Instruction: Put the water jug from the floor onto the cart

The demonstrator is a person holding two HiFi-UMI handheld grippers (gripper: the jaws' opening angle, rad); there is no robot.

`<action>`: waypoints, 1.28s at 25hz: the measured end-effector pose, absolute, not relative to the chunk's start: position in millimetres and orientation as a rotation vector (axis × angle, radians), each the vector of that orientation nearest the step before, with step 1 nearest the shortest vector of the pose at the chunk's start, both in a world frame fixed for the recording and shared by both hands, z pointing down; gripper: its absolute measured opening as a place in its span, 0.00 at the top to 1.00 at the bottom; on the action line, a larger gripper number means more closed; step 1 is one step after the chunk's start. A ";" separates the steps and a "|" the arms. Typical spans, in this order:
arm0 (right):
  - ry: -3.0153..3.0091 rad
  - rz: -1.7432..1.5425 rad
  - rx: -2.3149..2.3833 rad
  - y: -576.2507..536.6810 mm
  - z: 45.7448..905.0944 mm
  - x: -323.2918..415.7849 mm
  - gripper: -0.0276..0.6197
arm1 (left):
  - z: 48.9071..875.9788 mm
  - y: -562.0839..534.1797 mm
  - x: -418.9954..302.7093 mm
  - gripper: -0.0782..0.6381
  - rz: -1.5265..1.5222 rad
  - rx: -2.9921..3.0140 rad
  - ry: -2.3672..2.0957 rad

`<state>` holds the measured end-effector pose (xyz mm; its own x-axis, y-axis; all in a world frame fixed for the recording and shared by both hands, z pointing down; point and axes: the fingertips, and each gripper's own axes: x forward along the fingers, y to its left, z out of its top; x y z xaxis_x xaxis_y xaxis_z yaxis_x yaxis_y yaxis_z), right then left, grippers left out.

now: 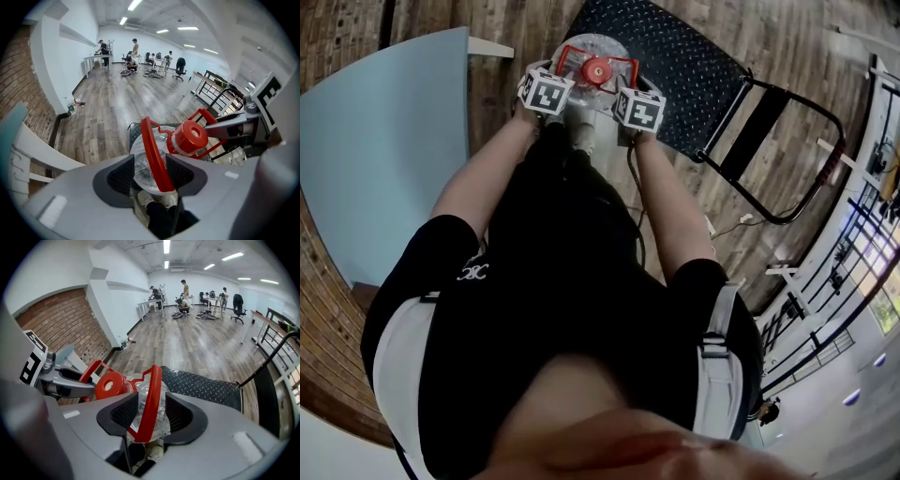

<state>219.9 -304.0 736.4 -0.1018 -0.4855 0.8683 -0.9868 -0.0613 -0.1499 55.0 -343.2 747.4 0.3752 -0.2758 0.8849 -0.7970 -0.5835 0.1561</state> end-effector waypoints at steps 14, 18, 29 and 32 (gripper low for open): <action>-1.946 0.955 1.830 -290.8 612.8 225.7 0.93 | 662.1 -326.3 47.2 0.89 1.000 2.148 -0.986; -2.041 0.881 1.822 -298.9 576.1 217.1 0.94 | 632.9 -326.3 42.2 0.89 0.980 2.173 -1.002; -2.175 0.792 1.903 -309.6 498.8 210.7 0.94 | 540.5 -342.9 50.0 0.89 0.809 2.356 -1.200; -2.196 0.749 1.941 -308.5 493.0 216.4 0.94 | 536.7 -345.4 55.0 0.89 0.772 2.364 -1.207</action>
<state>216.4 -308.5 493.0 -0.1728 -0.8996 0.4011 -0.9572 0.0574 -0.2838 55.0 -345.4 536.7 0.4817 -0.6176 0.6217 -0.8233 -0.5621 0.0795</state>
